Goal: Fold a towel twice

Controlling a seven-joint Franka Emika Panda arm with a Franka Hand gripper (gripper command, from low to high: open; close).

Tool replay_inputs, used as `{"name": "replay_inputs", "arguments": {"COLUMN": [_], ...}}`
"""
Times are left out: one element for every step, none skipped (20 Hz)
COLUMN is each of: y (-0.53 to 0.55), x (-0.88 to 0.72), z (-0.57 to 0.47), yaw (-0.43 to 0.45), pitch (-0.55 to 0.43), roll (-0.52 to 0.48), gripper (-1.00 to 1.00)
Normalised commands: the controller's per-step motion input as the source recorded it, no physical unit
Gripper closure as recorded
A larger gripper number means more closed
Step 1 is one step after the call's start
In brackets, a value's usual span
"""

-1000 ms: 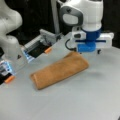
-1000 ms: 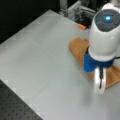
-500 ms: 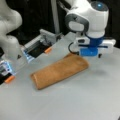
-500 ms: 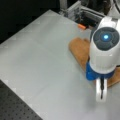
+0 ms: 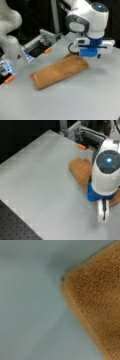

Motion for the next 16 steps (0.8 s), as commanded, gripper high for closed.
{"name": "replay_inputs", "arguments": {"y": [-0.03,-0.02,0.00,0.02,0.04,0.05,0.07,0.10,0.12,0.14,0.14,0.15,0.14,0.13,0.11,0.09], "x": [0.18,0.18,0.18,0.17,0.16,0.15,0.12,0.10,0.08,0.06,0.05,0.03,0.01,-0.02,-0.05,-0.07], "z": [-0.19,-0.20,-0.22,-0.22,-0.20,-0.18,-0.16,-0.16,-0.15,-0.15,-0.15,-0.16,-0.17,-0.18,-0.20,-0.22], "yaw": [-0.009,-0.023,-0.030,-0.040,-0.048,-0.051,-0.041,-0.048,-0.047,-0.056,-0.054,-0.047,-0.036,-0.022,-0.006,0.002], "pitch": [-0.029,-0.046,-0.060,-0.060,-0.057,-0.052,-0.048,-0.052,-0.051,-0.059,-0.062,-0.063,-0.065,-0.066,-0.064,-0.066], "roll": [-0.320,-0.318,-0.309,-0.298,-0.287,-0.279,-0.262,-0.256,-0.249,-0.247,-0.246,-0.242,-0.239,-0.239,-0.244,-0.253], "gripper": [-1.00,-1.00,-1.00,-1.00,-1.00,-1.00,-1.00,-1.00,-1.00,-1.00,-1.00,-1.00,-1.00,-1.00,-1.00,-1.00]}}
